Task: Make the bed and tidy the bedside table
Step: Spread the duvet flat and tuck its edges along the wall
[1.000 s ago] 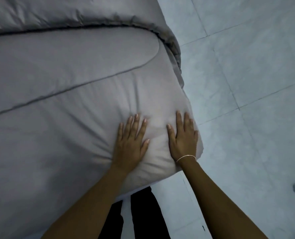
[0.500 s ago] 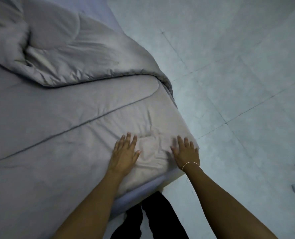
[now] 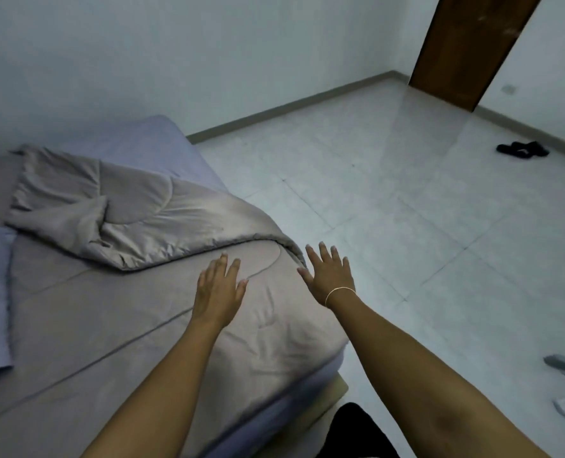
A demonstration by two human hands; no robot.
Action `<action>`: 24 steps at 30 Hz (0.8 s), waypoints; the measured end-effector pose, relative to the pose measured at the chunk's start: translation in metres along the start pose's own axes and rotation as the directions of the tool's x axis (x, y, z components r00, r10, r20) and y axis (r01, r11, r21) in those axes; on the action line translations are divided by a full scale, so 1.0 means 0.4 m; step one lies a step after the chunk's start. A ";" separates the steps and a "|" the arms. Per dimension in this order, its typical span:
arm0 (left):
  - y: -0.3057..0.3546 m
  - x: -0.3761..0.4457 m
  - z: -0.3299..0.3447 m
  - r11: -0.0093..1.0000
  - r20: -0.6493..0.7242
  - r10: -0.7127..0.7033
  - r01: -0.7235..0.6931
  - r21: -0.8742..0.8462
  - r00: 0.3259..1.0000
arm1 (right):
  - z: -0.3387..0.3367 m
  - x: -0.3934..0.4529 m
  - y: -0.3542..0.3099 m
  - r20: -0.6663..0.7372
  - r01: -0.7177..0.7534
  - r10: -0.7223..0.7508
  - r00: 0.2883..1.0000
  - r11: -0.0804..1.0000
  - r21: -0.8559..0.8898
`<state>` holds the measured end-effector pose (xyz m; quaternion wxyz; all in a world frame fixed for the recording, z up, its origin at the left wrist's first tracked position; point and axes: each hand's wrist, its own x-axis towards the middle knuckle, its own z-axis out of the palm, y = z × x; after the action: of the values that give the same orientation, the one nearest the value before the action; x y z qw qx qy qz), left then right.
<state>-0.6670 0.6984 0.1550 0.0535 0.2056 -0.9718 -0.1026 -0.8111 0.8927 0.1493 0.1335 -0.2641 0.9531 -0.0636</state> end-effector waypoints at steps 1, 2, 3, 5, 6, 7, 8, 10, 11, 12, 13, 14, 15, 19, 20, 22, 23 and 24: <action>0.024 0.016 -0.008 1.000 -0.006 -0.016 0.016 0.005 1.000 | -0.018 0.008 0.010 -0.005 0.014 -0.014 1.000 1.000 0.002; 0.049 0.029 -0.012 0.999 -0.007 -0.031 0.031 0.010 0.999 | -0.030 0.013 0.024 -0.003 0.023 -0.023 1.000 1.000 0.004; 0.077 0.045 -0.013 0.999 -0.005 -0.047 0.047 0.017 0.999 | -0.040 0.022 0.043 0.000 0.028 -0.028 1.000 1.000 0.007; 0.129 0.079 -0.008 0.996 -0.025 -0.086 0.086 0.015 0.996 | -0.058 0.045 0.086 0.020 0.033 -0.033 0.999 0.999 0.014; 0.159 0.100 -0.005 0.994 -0.047 -0.113 0.113 0.006 0.992 | -0.071 0.063 0.115 0.026 0.041 -0.042 0.999 0.999 0.016; 0.190 0.121 -0.001 0.990 -0.065 -0.144 0.143 -0.007 0.988 | -0.085 0.080 0.147 0.028 0.049 -0.050 0.998 0.999 0.019; 0.226 0.143 0.005 0.984 -0.077 -0.178 0.177 -0.021 0.981 | -0.101 0.099 0.183 0.026 0.060 -0.060 0.998 0.998 0.018; 0.296 0.187 0.016 0.973 -0.089 -0.227 0.223 -0.050 0.970 | -0.133 0.139 0.253 0.019 0.092 -0.092 0.996 0.996 0.009; 0.336 0.207 0.022 0.968 -0.090 -0.247 0.242 -0.061 0.965 | -0.151 0.159 0.291 0.030 0.115 -0.115 0.993 0.993 0.003; 0.376 0.226 0.029 0.963 -0.092 -0.267 0.261 -0.070 0.959 | -0.168 0.177 0.327 0.039 0.138 -0.138 0.990 0.990 -0.006; 0.415 0.248 0.034 0.958 -0.100 -0.284 0.277 -0.078 0.954 | -0.187 0.198 0.364 0.044 0.158 -0.158 0.987 0.987 -0.018; 0.454 0.267 0.039 0.952 -0.109 -0.301 0.292 -0.089 0.947 | -0.206 0.220 0.398 0.049 0.177 -0.175 0.983 0.984 -0.028; 0.484 0.281 0.041 0.947 -0.115 -0.315 0.305 -0.102 0.942 | -0.222 0.238 0.424 0.053 0.193 -0.191 0.980 0.981 -0.033; 0.584 0.350 0.051 0.922 -0.134 -0.381 0.365 -0.127 0.915 | -0.291 0.331 0.503 0.042 0.276 -0.274 0.961 0.960 -0.044; 0.595 0.365 0.052 0.922 -0.136 -0.383 0.368 -0.121 0.914 | -0.301 0.351 0.512 0.035 0.288 -0.286 0.958 0.957 -0.043; 0.608 0.399 0.055 0.915 -0.140 -0.400 0.388 -0.108 0.906 | -0.313 0.389 0.526 0.035 0.310 -0.308 0.951 0.950 -0.039; 0.608 0.417 0.056 0.910 -0.148 -0.414 0.401 -0.108 0.898 | -0.317 0.408 0.531 0.037 0.318 -0.317 0.948 0.947 -0.036; 0.607 0.435 0.058 0.903 -0.154 -0.429 0.417 -0.109 0.890 | -0.319 0.428 0.533 0.040 0.324 -0.323 0.946 0.946 -0.028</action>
<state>-0.9229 0.8481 0.1970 0.1222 0.4183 -0.8908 -0.1287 -1.0927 0.9918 0.1926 0.1333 -0.4202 0.8953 -0.0637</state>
